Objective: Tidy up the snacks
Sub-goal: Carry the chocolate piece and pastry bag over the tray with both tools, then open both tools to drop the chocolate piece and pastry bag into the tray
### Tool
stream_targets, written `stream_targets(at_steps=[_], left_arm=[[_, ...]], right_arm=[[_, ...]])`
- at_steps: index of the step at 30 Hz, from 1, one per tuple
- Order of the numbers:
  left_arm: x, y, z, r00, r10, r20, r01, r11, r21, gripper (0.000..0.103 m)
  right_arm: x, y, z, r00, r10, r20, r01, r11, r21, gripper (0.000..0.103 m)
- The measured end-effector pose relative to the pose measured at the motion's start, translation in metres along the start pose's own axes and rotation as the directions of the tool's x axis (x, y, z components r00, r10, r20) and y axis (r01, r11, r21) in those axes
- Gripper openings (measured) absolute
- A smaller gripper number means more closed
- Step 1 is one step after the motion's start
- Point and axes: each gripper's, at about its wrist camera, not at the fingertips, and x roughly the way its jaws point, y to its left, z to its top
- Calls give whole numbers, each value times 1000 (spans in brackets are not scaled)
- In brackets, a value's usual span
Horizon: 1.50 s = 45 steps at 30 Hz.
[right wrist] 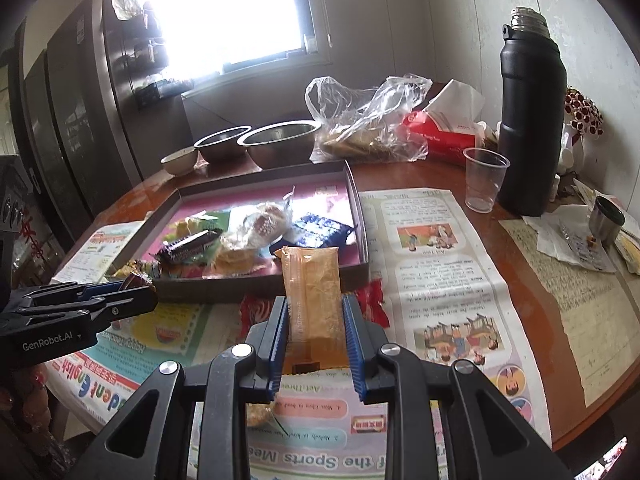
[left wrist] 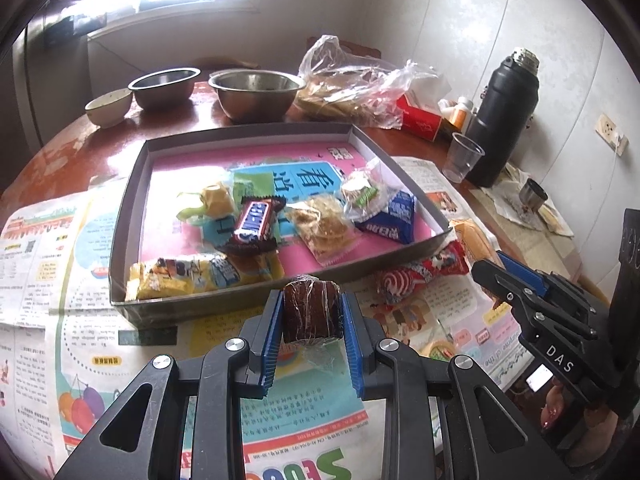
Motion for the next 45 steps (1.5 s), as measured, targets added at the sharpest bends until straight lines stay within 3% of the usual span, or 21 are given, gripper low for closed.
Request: stream_targets(at_steps=[26,45], left_arm=[[42,-5,39,1000,-2,-4,2,1000,12,29],[71,7,51,1000,9,-30,-10,1000,-17,29]], right_arm=[[34,-7,31,1000,13,8,-13,1000,13,27],[64,-15,54,1000,-4,-6,4,1000,19,27]])
